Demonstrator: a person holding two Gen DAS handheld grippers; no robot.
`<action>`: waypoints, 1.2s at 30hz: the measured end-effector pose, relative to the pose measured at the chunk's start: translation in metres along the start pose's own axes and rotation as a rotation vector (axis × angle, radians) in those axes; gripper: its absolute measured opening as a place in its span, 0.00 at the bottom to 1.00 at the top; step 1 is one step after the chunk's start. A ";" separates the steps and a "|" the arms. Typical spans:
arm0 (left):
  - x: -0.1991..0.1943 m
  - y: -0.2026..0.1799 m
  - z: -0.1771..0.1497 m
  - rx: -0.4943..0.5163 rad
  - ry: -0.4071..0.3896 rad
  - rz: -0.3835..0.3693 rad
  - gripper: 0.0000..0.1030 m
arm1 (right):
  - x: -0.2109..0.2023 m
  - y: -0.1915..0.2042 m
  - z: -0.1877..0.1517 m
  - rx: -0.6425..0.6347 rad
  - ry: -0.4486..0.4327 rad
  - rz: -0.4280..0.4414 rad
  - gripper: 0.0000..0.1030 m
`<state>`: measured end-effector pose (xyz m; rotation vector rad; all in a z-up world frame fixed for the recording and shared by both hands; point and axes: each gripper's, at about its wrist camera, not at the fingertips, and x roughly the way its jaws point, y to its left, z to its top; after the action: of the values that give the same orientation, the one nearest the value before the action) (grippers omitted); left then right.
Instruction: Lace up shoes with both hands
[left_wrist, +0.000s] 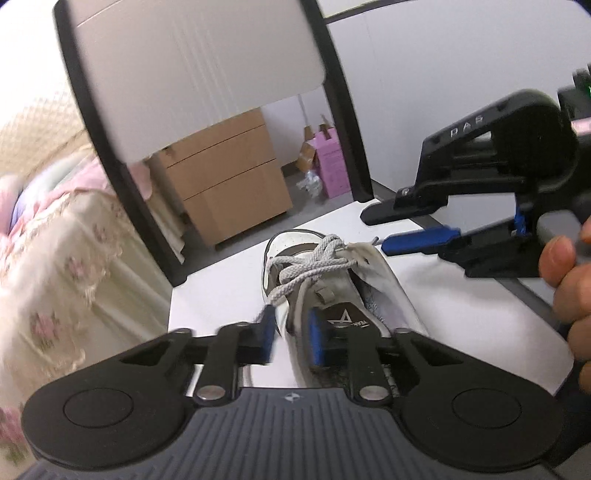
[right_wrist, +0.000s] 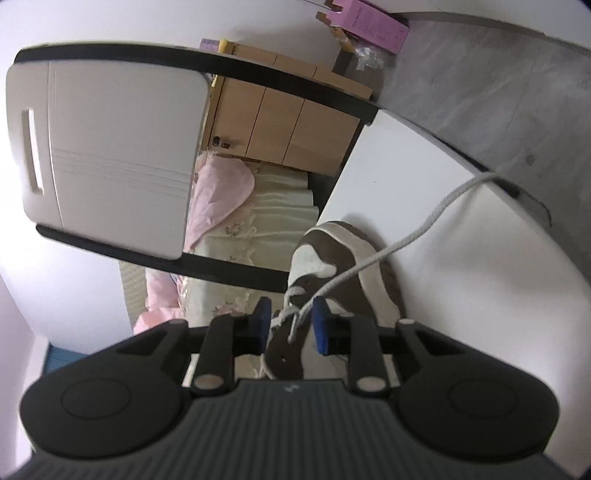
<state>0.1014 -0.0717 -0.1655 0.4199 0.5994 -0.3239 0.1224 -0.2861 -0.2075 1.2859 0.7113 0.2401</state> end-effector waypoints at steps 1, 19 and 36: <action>-0.002 0.000 0.000 -0.028 -0.007 0.001 0.13 | 0.003 -0.001 0.001 0.015 0.002 -0.002 0.26; 0.015 0.029 -0.003 -0.468 0.008 -0.024 0.11 | 0.016 0.012 -0.015 -0.032 -0.024 -0.044 0.03; 0.003 0.031 -0.017 -0.555 -0.016 0.011 0.09 | -0.031 0.002 0.014 -0.046 -0.291 -0.155 0.03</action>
<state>0.1082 -0.0377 -0.1710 -0.1133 0.6424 -0.1390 0.1074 -0.3130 -0.1932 1.1847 0.5490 -0.0564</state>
